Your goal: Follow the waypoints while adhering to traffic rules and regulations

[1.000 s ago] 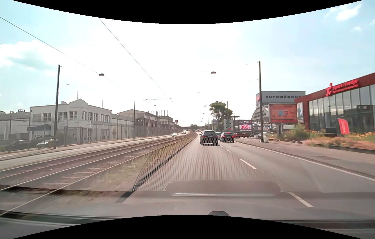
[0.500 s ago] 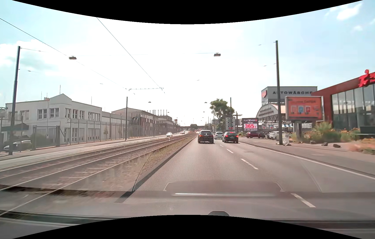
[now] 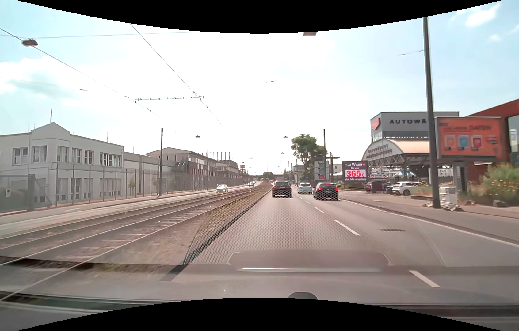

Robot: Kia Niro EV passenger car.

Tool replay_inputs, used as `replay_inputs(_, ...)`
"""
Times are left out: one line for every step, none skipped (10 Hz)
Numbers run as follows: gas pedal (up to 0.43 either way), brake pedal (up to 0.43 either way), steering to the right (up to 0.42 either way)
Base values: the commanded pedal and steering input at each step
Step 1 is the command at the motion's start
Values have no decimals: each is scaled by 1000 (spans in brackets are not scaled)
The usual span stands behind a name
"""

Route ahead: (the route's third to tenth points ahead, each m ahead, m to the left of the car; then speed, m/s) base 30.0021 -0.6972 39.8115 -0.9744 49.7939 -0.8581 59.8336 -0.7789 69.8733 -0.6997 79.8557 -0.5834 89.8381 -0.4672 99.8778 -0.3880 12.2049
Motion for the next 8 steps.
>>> replay_inputs(20, 0, -4)
replay_inputs(20, 0, -4)
replay_inputs(20, 0, -4)
replay_inputs(20, 0, -4)
replay_inputs(20, 0, -4)
replay_inputs(20, 0, -4)
replay_inputs(20, 0, -3)
replay_inputs(20, 0, -3)
